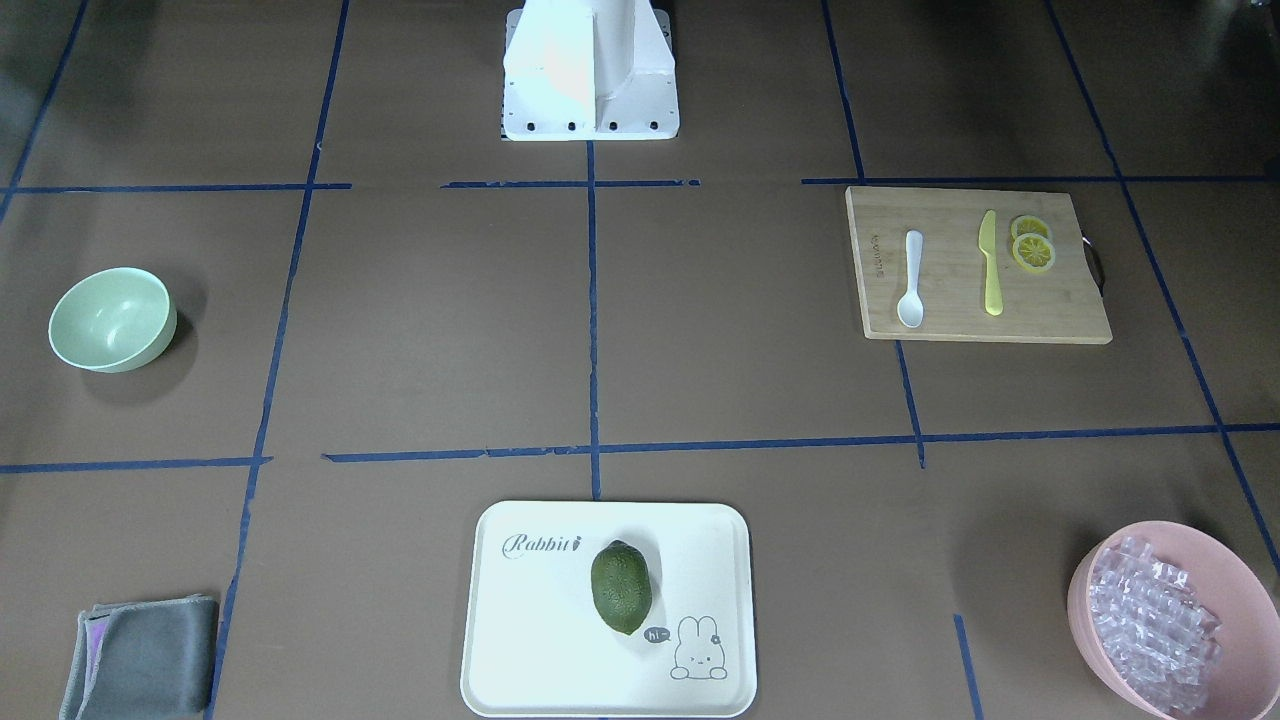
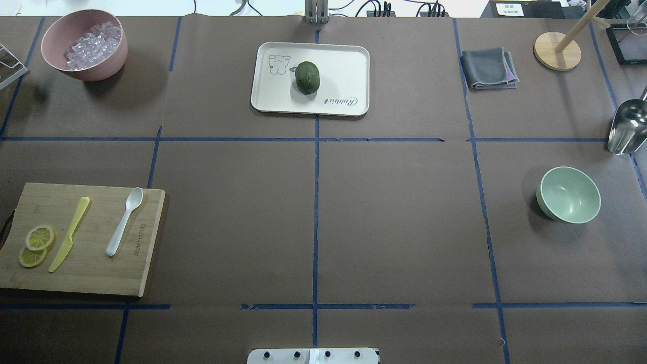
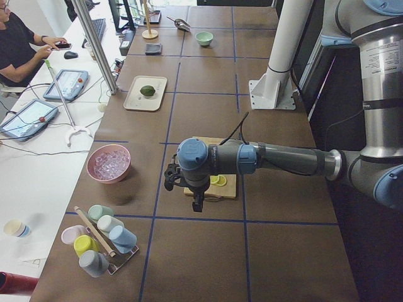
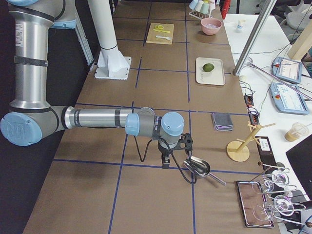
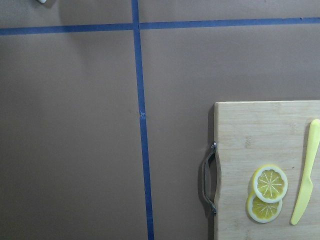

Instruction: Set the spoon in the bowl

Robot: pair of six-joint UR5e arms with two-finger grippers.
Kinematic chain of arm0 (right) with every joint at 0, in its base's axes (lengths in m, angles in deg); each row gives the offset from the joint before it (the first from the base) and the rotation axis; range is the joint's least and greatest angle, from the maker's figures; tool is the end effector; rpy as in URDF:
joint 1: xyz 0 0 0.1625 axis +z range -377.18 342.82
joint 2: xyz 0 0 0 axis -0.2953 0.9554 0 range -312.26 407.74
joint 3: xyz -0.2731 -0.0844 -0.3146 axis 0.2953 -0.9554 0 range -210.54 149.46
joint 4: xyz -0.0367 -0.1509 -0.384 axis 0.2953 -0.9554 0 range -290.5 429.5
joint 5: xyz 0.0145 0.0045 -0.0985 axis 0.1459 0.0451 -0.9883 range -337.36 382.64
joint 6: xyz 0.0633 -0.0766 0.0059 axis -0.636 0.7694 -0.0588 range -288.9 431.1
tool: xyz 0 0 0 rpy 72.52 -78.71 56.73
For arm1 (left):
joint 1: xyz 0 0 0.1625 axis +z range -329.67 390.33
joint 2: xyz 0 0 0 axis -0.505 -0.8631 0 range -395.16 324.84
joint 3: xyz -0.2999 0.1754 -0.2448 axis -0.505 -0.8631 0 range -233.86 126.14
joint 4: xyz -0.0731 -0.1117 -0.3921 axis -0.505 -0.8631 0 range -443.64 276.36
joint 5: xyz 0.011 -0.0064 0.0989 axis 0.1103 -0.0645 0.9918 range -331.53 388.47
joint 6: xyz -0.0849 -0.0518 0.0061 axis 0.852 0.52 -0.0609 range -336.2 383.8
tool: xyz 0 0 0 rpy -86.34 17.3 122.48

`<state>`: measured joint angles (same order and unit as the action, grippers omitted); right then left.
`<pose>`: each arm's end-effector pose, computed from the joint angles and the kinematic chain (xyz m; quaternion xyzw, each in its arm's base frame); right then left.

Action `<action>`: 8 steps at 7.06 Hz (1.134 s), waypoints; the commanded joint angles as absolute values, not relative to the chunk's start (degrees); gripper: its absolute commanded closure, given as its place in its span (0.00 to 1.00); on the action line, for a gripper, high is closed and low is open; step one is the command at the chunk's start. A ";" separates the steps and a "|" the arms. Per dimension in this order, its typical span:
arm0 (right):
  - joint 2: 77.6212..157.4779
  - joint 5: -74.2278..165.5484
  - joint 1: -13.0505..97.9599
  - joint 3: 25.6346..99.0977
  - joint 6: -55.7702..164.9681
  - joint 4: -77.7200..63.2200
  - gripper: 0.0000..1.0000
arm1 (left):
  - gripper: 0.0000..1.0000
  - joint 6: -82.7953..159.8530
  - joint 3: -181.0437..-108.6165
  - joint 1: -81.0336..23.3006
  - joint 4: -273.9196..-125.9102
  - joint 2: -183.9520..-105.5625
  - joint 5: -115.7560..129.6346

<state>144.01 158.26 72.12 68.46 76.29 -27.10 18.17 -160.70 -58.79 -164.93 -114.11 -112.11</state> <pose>0.0567 -0.4407 0.6425 -0.0160 -0.3884 -0.0343 0.9207 -0.0502 -0.4058 0.6084 -0.0053 0.4277 0.0404 0.9030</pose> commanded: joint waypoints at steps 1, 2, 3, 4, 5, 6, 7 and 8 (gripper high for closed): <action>143.98 158.25 72.12 68.34 76.29 -27.10 0.00 | 0.00 14.87 -161.87 -58.70 -165.89 -113.04 -112.07; 143.98 158.25 72.03 68.25 76.37 -27.10 0.00 | 0.00 14.75 -161.62 -58.70 -165.90 -113.21 -111.98; 143.98 158.25 72.03 68.25 76.37 -27.10 0.00 | 0.00 14.75 -161.88 -58.70 -165.90 -113.21 -111.72; 144.07 158.34 72.03 68.42 76.37 -27.10 0.00 | 0.00 14.75 -161.97 -58.70 -165.90 -113.21 -111.63; 144.24 158.43 72.03 68.42 76.37 -27.10 0.00 | 0.00 14.75 -161.36 -58.62 -166.08 -113.21 -112.23; 144.16 158.43 72.03 68.60 76.37 -27.10 0.00 | 0.00 14.83 -160.74 -58.53 -165.90 -112.95 -112.24; 144.16 158.69 72.03 68.69 76.29 -27.10 0.00 | 0.00 14.66 -160.39 -58.53 -166.25 -113.03 -112.24; 144.16 158.78 72.03 68.60 76.37 -27.10 0.00 | 0.00 13.96 -160.56 -58.53 -166.51 -111.47 -112.33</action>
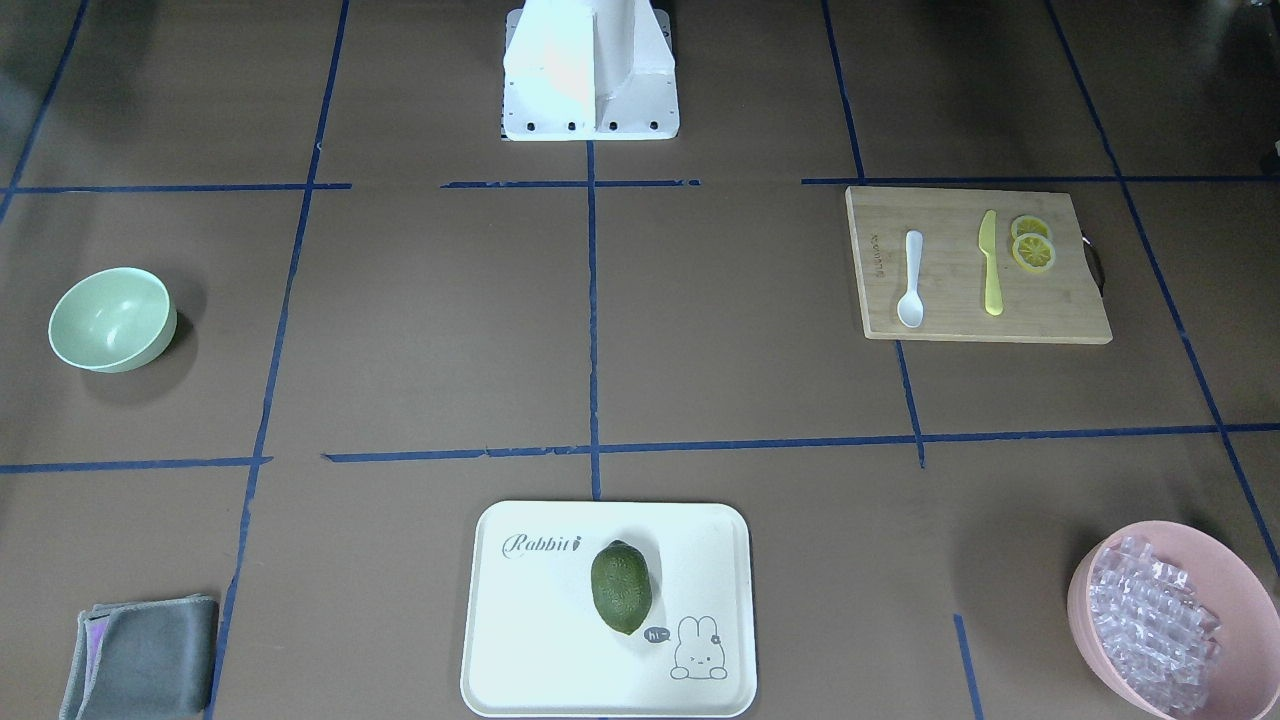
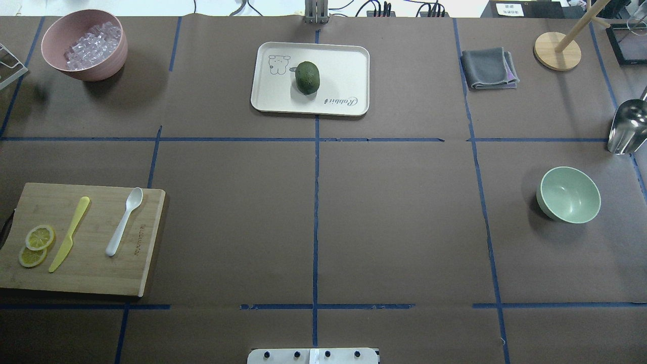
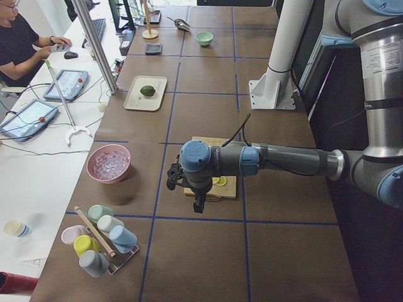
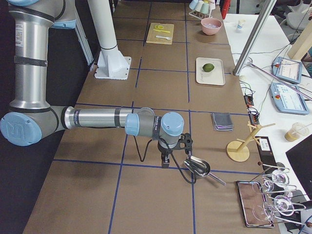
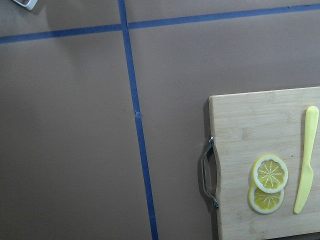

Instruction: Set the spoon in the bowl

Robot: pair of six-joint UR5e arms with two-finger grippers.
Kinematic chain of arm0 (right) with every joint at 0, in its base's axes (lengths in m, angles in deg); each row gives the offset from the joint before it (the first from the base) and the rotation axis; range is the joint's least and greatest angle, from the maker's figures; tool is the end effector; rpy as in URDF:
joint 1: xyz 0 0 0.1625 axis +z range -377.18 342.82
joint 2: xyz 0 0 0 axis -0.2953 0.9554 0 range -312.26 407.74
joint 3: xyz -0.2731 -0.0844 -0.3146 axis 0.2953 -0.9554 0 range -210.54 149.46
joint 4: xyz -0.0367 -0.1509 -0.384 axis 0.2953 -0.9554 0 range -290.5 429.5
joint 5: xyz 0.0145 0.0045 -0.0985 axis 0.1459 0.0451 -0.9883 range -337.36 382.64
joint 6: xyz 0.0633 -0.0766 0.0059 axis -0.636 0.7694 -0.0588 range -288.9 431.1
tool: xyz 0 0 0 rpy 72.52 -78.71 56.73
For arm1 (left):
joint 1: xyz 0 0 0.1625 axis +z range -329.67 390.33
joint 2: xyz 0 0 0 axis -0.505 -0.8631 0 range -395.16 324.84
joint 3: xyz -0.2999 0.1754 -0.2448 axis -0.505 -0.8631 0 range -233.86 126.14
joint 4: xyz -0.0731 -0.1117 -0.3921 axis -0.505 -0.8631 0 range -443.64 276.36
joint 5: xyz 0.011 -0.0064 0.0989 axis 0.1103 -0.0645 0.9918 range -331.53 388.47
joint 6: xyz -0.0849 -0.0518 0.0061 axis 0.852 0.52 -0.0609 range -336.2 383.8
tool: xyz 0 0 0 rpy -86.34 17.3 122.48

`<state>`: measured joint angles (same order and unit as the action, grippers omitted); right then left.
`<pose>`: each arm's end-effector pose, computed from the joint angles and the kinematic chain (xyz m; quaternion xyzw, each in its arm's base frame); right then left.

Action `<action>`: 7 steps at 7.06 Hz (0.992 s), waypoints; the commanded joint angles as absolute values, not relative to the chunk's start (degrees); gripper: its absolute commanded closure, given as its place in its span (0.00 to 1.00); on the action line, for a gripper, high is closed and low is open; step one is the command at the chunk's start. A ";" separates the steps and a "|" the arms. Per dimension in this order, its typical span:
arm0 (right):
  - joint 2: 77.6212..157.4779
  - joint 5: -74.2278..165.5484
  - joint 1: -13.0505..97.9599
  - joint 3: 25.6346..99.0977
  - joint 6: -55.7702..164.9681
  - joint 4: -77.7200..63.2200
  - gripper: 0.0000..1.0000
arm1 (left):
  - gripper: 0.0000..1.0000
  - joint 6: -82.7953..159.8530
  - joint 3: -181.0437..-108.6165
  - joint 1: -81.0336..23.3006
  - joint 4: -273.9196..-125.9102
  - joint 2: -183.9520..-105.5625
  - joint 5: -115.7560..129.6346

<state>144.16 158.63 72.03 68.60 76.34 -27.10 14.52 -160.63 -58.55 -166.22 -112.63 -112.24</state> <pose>0.0556 -0.4397 0.6420 -0.0161 -0.3913 -0.0353 0.9194 -0.0485 -0.3959 0.6169 0.0054 0.4288 0.0700 0.9007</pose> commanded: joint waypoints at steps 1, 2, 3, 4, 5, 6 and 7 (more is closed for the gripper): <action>144.07 158.78 72.03 68.60 76.72 -27.10 0.00 | 0.00 14.04 -160.56 -58.53 -166.86 -111.19 -112.33; 143.98 158.78 72.03 68.69 76.90 -27.01 0.00 | 0.00 14.04 -160.56 -58.53 -166.87 -111.19 -112.33; 143.81 158.78 71.95 68.69 76.90 -27.01 0.00 | 0.00 14.30 -160.91 -58.35 -166.78 -111.28 -112.42; 143.81 158.87 71.94 68.69 76.64 -27.01 0.00 | 0.00 14.31 -160.74 -58.44 -166.78 -111.28 -115.29; 143.72 158.87 71.86 68.69 76.64 -27.01 0.00 | 0.00 14.31 -160.30 -57.66 -166.87 -111.71 -117.06; 143.72 158.96 71.42 69.21 76.38 -27.01 0.00 | 0.00 14.39 -160.47 -57.21 -167.56 -111.72 -117.16; 143.72 160.96 69.50 69.56 75.33 -26.83 0.00 | 0.00 14.48 -160.47 -57.12 -167.66 -111.72 -117.08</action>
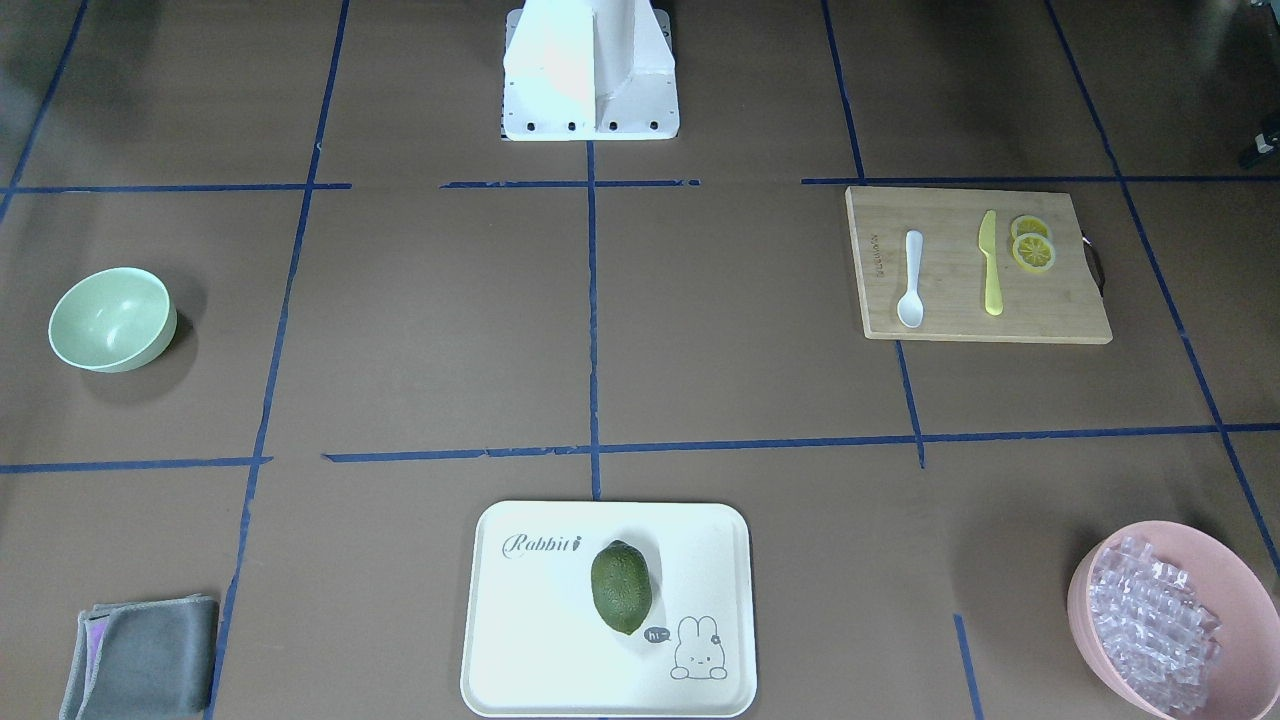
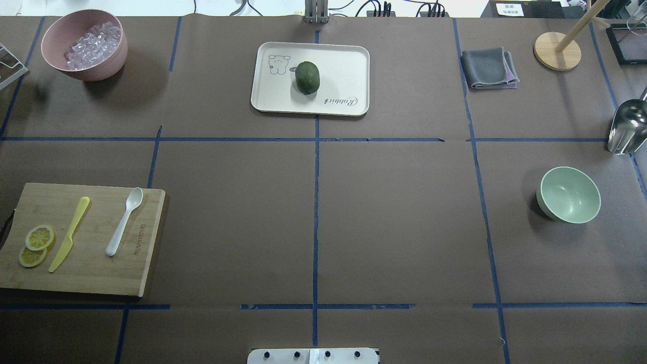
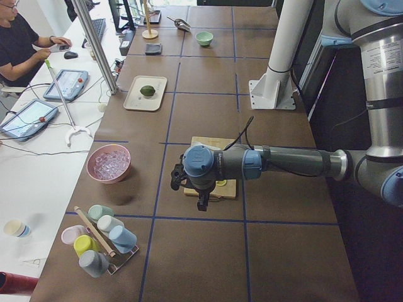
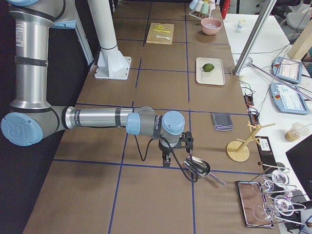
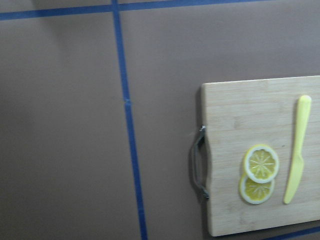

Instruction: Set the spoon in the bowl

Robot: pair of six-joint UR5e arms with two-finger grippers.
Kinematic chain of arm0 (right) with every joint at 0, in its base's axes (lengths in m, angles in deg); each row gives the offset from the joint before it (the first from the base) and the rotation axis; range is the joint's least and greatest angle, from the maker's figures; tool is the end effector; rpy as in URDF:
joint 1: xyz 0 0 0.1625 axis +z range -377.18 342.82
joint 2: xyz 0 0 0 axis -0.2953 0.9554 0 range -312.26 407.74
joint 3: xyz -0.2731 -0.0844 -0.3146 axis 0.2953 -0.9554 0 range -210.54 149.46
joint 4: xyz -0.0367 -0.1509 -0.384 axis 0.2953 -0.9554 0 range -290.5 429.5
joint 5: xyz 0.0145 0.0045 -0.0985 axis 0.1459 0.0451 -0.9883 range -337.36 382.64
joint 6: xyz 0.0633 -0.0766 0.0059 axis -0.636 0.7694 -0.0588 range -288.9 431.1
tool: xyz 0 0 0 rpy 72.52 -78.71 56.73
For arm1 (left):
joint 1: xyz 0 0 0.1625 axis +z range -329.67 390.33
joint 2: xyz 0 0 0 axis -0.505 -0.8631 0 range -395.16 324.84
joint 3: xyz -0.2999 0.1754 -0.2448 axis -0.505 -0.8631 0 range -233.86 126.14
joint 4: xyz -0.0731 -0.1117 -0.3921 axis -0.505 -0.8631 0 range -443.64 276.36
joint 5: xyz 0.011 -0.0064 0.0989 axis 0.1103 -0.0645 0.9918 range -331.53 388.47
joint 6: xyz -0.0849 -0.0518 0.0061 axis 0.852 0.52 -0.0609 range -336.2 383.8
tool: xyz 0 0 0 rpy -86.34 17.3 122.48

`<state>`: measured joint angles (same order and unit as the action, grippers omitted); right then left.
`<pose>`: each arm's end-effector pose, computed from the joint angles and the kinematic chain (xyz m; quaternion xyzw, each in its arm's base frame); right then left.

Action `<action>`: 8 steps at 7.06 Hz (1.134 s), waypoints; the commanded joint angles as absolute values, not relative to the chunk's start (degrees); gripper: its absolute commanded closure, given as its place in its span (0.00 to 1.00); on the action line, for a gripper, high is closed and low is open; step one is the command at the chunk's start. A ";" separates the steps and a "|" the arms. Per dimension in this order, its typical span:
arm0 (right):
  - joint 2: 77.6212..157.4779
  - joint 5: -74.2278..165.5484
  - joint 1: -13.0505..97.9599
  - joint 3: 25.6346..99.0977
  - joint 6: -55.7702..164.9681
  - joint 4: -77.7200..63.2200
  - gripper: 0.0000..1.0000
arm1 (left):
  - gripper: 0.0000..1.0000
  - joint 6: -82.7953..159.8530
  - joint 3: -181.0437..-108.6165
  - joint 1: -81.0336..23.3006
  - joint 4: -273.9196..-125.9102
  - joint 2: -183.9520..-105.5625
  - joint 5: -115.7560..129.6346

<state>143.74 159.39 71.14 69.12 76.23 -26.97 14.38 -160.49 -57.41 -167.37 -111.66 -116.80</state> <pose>0.0477 -0.4447 0.6332 -0.0106 -0.3971 -0.0449 0.9166 -0.0361 -0.3905 0.6165 0.0047 0.4643 0.0774 0.8823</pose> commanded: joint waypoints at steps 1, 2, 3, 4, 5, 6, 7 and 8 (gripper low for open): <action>143.81 163.50 66.61 69.48 68.27 -20.39 0.01 | 0.00 14.48 -160.65 -56.77 -167.75 -111.72 -117.16; 144.07 163.09 61.88 69.13 55.24 -11.89 0.01 | 0.00 14.48 -160.47 -56.68 -167.66 -111.72 -117.16; 144.33 161.61 57.57 69.04 46.32 -3.54 0.01 | 0.00 14.48 -160.65 -56.60 -167.75 -111.72 -117.16; 144.33 158.03 50.74 68.78 37.18 1.25 0.01 | 0.00 14.48 -160.65 -56.59 -167.75 -111.72 -117.16; 144.33 153.55 46.67 68.60 34.65 4.51 0.01 | 0.00 14.48 -160.56 -56.51 -167.75 -111.72 -117.16; 144.33 153.59 44.20 66.51 34.19 6.11 0.02 | 0.00 14.48 -160.56 -56.51 -167.75 -111.72 -117.16; 143.99 153.51 42.78 64.49 34.19 8.04 0.02 | 0.00 14.57 -160.56 -56.51 -167.75 -111.80 -117.16; 143.72 153.51 42.33 62.12 34.19 8.84 0.03 | 0.00 14.57 -160.56 -56.51 -167.75 -111.80 -117.16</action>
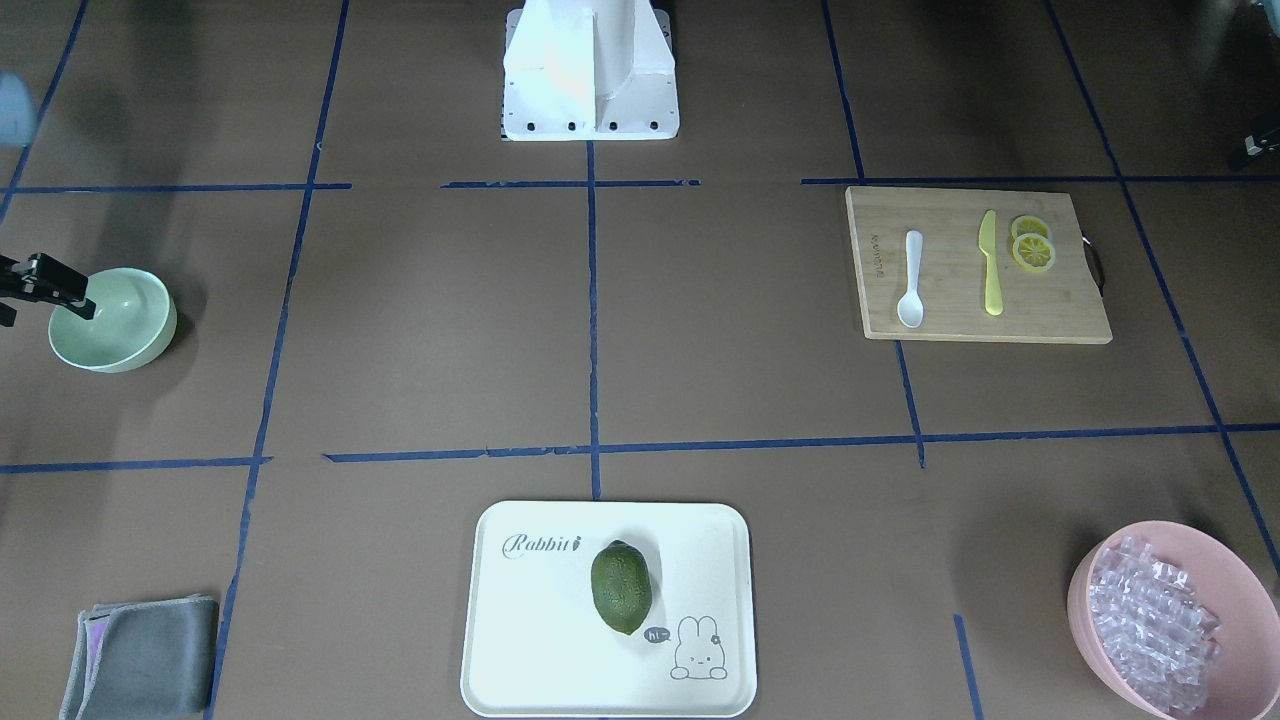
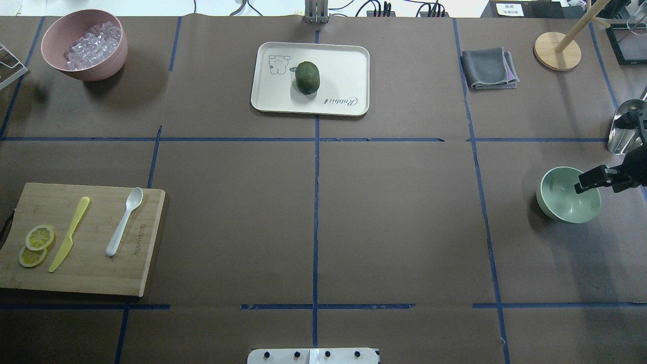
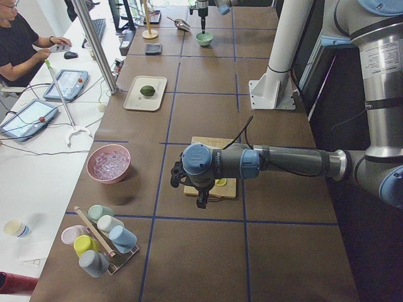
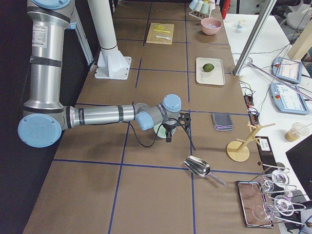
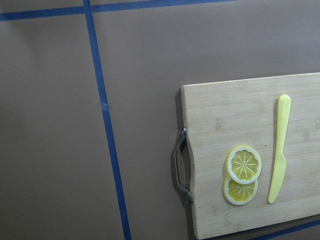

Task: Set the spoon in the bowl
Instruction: 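Push the pale green bowl toward the table center with the right gripper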

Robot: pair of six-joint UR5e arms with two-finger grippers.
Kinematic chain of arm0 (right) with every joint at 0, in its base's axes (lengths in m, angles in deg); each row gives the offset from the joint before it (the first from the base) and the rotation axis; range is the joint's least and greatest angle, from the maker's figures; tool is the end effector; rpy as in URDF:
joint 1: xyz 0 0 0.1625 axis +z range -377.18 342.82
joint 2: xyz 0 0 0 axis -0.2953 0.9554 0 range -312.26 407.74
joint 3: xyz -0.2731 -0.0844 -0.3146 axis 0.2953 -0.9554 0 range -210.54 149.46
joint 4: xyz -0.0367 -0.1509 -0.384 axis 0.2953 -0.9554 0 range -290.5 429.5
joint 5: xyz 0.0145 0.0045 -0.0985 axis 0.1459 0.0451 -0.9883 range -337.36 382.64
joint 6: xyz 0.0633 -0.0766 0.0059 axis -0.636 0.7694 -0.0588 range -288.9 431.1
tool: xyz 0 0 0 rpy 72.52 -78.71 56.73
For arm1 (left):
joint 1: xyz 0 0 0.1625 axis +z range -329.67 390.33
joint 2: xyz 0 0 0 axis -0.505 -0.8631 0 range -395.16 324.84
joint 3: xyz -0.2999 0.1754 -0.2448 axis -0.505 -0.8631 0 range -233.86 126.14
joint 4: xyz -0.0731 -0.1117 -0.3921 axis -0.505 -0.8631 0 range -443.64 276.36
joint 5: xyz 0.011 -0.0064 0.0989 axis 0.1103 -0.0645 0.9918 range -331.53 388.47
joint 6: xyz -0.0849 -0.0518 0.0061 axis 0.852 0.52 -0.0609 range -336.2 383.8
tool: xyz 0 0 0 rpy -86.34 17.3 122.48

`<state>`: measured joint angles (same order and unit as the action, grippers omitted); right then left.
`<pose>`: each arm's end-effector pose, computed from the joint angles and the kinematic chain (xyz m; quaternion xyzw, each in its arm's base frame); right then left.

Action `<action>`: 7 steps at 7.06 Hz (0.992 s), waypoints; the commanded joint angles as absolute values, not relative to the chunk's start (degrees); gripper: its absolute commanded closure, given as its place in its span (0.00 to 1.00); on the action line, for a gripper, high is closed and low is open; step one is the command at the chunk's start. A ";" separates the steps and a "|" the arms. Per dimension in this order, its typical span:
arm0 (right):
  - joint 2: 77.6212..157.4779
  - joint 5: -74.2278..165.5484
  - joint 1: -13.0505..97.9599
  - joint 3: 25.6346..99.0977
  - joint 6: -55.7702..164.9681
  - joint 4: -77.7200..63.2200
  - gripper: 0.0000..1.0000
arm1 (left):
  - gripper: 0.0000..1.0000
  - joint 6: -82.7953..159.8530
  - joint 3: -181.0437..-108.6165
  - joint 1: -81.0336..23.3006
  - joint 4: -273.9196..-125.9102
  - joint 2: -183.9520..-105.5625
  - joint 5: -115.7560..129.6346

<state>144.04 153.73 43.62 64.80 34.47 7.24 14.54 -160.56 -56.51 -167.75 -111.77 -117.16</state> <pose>-0.1692 -0.4418 0.6137 -0.0035 -0.4044 -0.0221 0.9143 -0.0295 -0.3923 0.6140 0.0049 0.4669 0.0851 0.8802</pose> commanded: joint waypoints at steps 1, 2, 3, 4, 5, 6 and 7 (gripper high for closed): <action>143.72 153.59 42.33 61.57 34.10 9.55 0.16 | 0.00 14.57 -160.65 -56.51 -167.75 -111.80 -117.16; 143.63 153.60 42.33 61.92 32.01 9.73 0.99 | 0.00 14.57 -160.73 -56.51 -167.75 -111.80 -117.16; 143.28 153.51 42.33 61.92 32.16 9.73 1.00 | 0.00 14.57 -160.82 -56.51 -167.75 -111.80 -117.16; 143.11 154.38 42.41 62.09 31.82 9.56 1.00 | 0.00 14.57 -160.91 -56.51 -167.75 -111.80 -117.16; 143.10 154.82 42.41 62.18 31.81 9.56 1.00 | 0.00 14.57 -160.91 -56.51 -167.75 -111.80 -117.16; 142.67 154.74 42.41 63.31 31.81 9.56 1.00 | 0.00 14.57 -161.26 -56.51 -167.75 -111.80 -117.25; 139.10 155.43 42.15 66.20 26.59 7.99 1.00 | 0.00 14.66 -161.61 -56.51 -167.75 -111.89 -117.25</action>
<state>141.95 154.85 42.34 63.63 30.55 9.18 14.59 -161.24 -56.51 -167.75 -111.83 -117.22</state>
